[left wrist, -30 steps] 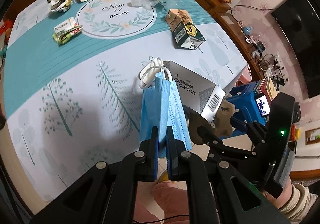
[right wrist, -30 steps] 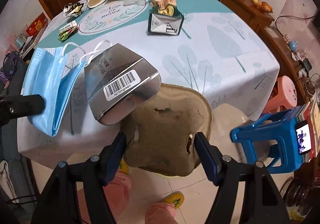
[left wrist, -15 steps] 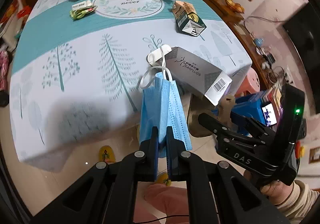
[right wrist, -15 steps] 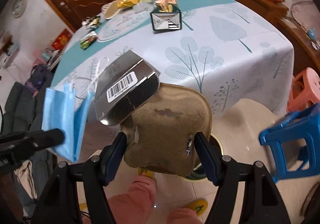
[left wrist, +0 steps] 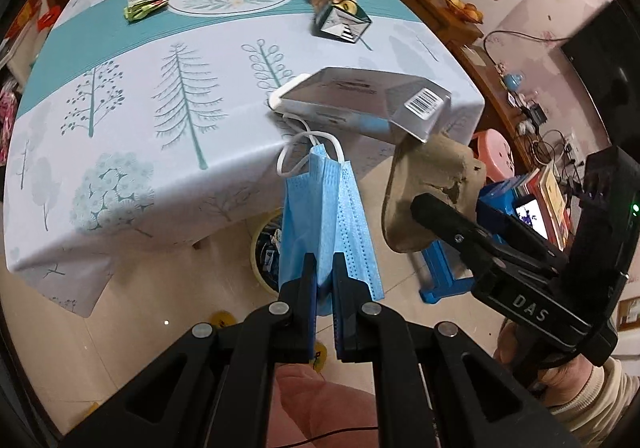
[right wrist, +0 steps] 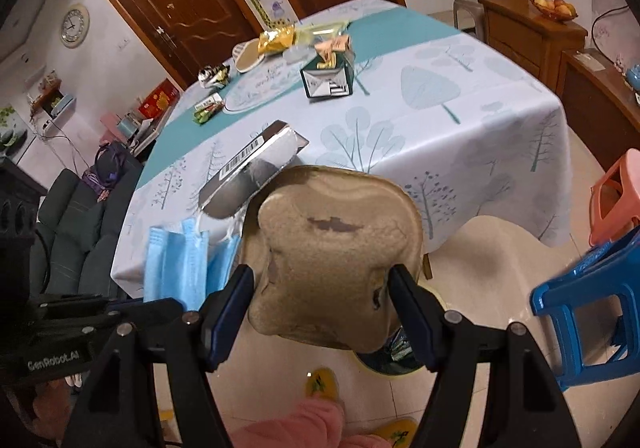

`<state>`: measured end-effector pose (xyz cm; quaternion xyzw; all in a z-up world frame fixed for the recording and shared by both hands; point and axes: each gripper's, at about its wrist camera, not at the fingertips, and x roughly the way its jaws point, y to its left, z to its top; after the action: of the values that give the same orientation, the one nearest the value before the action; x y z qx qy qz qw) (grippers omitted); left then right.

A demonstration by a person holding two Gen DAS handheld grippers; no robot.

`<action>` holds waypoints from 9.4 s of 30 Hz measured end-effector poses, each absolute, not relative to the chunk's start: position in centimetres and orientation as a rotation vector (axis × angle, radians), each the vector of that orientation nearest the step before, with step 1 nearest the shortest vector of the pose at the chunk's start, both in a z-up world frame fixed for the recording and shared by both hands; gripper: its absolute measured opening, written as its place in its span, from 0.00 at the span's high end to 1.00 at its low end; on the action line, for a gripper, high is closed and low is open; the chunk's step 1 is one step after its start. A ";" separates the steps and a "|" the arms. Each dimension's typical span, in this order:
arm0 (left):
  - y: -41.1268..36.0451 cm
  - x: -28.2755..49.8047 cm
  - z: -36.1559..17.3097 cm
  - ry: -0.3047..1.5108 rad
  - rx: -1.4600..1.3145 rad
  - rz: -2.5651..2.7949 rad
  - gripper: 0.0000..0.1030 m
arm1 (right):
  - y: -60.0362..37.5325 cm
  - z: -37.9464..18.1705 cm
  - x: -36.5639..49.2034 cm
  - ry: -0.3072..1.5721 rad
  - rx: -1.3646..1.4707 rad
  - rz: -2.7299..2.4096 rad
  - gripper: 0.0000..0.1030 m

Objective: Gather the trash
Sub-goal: 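Carry the blue mask and brown cardboard in both grippers over the trash bin, then open both grippers to drop the mask and cardboard into the bin, then raise both tools back toward the table, then grasp the green-white snack wrapper with the left gripper while the right gripper grasps the milk carton, then carry the wrapper and milk carton in both grippers over the trash bin, then open both grippers to drop the wrapper and carton into the bin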

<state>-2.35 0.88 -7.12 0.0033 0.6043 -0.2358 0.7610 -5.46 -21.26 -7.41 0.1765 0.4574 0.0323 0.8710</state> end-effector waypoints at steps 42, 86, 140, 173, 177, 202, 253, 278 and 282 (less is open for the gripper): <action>-4.5 -1.2 -32.5 1.473 0.090 -0.582 0.95 | -24.2 -27.9 -9.4 1.159 0.250 -0.105 0.32; 0.0 -3.4 -20.3 1.371 0.080 -0.391 0.26 | -23.3 -21.0 -7.2 1.209 0.304 -0.146 0.30; 12.5 27.8 -1.1 1.279 0.060 -0.389 0.26 | -22.3 -2.4 20.4 1.141 0.285 -0.301 0.30; 7.0 36.0 -12.5 1.461 0.491 -0.633 0.16 | -16.5 -8.5 23.0 1.284 0.355 -0.278 0.60; 6.8 36.2 -12.1 1.413 0.518 -0.606 0.41 | -16.0 -8.6 23.0 1.281 0.373 -0.269 0.60; 4.2 23.1 -3.1 1.250 0.288 -0.586 0.84 | -17.4 -4.0 15.7 1.146 0.394 -0.154 0.60; -5.5 -1.7 -30.7 1.478 0.059 -0.421 0.83 | -27.0 -29.5 -5.1 1.286 0.450 -0.079 0.59; -4.0 0.8 -42.7 1.430 0.006 -0.390 0.14 | -27.4 -42.2 -2.0 1.340 0.493 -0.055 0.34; -3.3 -0.1 -40.6 1.414 -0.003 -0.363 0.14 | -26.8 -40.4 -2.0 1.319 0.485 -0.066 0.34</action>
<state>-0.07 -3.35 -40.59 -0.0011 0.6458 -0.1660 0.7453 -2.01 -26.77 -40.41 0.2229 0.6065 -0.0304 0.7626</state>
